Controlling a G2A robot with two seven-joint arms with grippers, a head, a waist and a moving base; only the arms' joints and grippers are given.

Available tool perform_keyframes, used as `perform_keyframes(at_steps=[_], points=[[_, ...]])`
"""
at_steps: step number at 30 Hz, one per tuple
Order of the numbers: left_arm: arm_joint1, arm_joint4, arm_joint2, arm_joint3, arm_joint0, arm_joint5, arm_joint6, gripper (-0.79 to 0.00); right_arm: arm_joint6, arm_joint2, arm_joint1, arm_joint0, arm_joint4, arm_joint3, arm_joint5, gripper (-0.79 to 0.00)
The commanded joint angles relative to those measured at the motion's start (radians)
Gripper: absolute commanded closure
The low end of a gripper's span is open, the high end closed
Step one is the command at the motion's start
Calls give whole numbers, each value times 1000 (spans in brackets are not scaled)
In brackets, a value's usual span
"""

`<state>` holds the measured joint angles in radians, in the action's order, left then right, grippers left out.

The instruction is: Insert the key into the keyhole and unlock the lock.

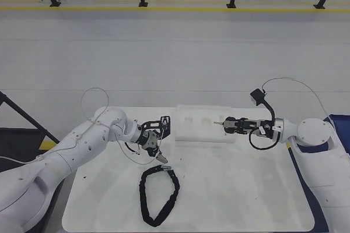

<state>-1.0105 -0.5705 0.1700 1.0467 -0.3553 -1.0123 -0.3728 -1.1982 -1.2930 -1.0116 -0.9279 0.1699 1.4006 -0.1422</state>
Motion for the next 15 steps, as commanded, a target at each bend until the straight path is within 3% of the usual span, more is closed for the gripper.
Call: perform_keyframes(at_steps=[1, 5, 8, 15], points=[[0, 0, 0, 0, 0, 0, 0, -785, 0, 0, 0, 0, 0, 0, 0, 0], [2, -23, 15, 8, -14, 49, 25, -785, 0, 0, 0, 0, 0, 0, 0, 0], [11, -86, 38, 1, -48, 45, 107, -785, 0, 0, 0, 0, 0, 0, 0, 0], [54, -376, 104, -15, -156, 33, 459, -785, 0, 0, 0, 0, 0, 0, 0, 0]])
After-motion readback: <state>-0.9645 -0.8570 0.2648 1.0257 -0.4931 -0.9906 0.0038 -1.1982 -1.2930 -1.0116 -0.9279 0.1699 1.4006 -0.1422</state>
